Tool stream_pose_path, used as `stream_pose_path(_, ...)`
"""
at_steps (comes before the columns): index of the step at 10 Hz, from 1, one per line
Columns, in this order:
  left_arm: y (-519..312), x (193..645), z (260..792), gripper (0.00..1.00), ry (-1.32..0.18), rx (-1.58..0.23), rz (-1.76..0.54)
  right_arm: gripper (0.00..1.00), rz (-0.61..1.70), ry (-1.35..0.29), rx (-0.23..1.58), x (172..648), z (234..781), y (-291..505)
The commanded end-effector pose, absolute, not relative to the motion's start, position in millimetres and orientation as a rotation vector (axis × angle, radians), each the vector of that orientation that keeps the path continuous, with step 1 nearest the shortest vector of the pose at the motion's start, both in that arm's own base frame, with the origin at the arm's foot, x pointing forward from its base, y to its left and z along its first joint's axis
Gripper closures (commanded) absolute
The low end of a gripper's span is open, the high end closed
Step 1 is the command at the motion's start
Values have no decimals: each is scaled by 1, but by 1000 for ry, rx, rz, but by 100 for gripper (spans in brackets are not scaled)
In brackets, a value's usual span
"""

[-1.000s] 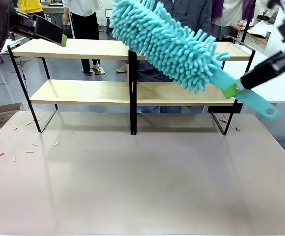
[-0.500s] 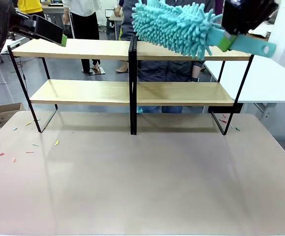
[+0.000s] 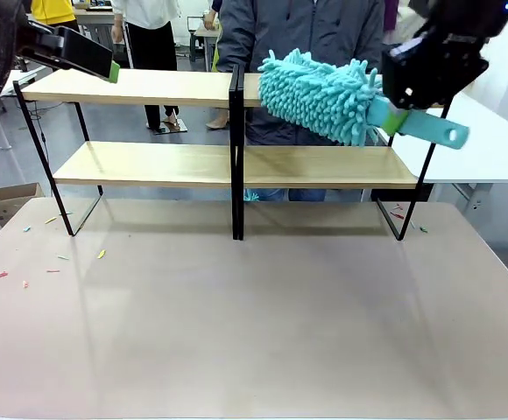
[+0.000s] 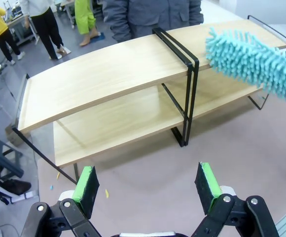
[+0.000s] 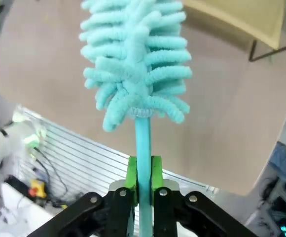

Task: Clean the shelves.
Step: Clean another randomly selected level of the Shelf with the Duster.

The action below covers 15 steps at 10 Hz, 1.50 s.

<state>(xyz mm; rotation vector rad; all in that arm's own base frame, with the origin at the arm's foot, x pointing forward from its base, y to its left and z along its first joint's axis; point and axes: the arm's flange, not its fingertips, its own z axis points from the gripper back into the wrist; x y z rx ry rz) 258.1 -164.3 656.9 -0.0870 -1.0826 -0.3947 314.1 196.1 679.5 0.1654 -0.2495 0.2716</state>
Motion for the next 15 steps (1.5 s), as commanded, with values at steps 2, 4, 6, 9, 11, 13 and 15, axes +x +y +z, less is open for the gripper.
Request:
stream_pose_path(2, -163, 258, 658, 0, -1085, -87, -395, 87, 142, -303, 209, 359, 698, 226)
stream_pose_path(4, -163, 258, 658, 0, -1085, -87, -395, 87, 118, -324, 281, 365, 704, 227)
stream_pose_path(6, -163, 258, 658, 0, -1085, -87, -395, 87, 84, -309, 278, 386, 702, 232)
stream_pose_path(9, -163, 258, 658, 0, -1085, -87, -395, 87, 23, -218, 302, 414, 695, 231)
stream_pose_path(11, -163, 258, 658, 0, -1085, -87, -395, 87, -154, -192, 250, 413, 696, 208)
stream_pose_path(13, -163, 258, 658, 0, -1085, -87, -395, 87, -320, -148, 190, 404, 696, 181)
stream_pose_path(15, -163, 258, 658, 0, -1085, -87, -395, 87, -478, -97, 150, 392, 697, 148)
